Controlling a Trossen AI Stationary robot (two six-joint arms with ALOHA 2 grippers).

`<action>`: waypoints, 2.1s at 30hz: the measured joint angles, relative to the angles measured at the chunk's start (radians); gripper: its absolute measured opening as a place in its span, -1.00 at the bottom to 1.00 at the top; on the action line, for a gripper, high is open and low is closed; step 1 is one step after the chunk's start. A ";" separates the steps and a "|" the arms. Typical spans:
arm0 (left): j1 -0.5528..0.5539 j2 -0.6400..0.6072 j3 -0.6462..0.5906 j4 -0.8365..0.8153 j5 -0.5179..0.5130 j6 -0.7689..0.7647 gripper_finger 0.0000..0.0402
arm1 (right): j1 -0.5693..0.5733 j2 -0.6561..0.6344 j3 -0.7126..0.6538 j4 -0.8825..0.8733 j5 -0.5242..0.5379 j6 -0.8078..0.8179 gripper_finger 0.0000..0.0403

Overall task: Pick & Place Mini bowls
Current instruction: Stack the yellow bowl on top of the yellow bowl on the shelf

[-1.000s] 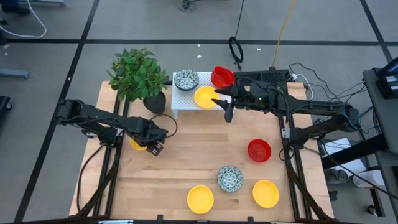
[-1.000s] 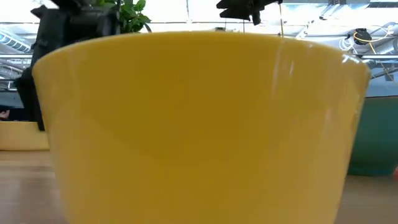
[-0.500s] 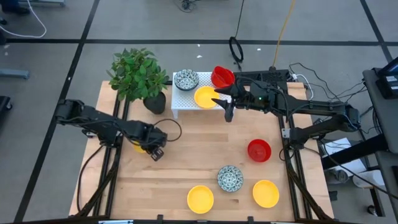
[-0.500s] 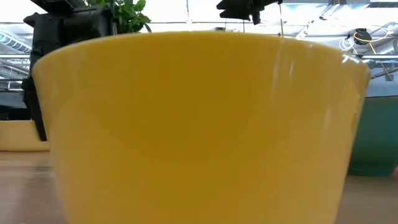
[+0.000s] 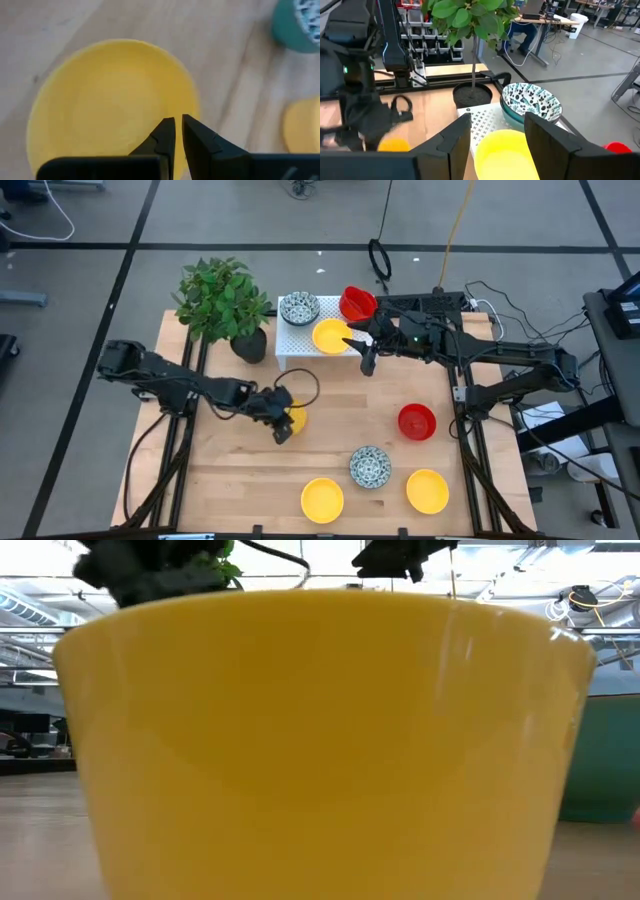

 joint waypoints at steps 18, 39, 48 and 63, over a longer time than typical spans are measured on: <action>0.122 0.448 0.533 -0.151 0.017 0.339 -0.83 | 0.000 0.000 0.000 -0.119 -0.003 0.005 -0.15; 0.113 0.103 0.638 -0.868 0.222 0.111 -0.44 | 0.085 0.025 -0.001 -0.249 -0.064 0.005 -0.15; 0.039 -0.107 0.639 -0.864 0.186 -0.117 -0.27 | 0.178 0.211 -0.002 -0.184 -0.064 0.084 -0.15; -0.071 -0.153 0.639 -0.813 0.094 -0.152 -0.27 | 0.331 0.541 -0.001 0.043 -0.117 0.057 -0.15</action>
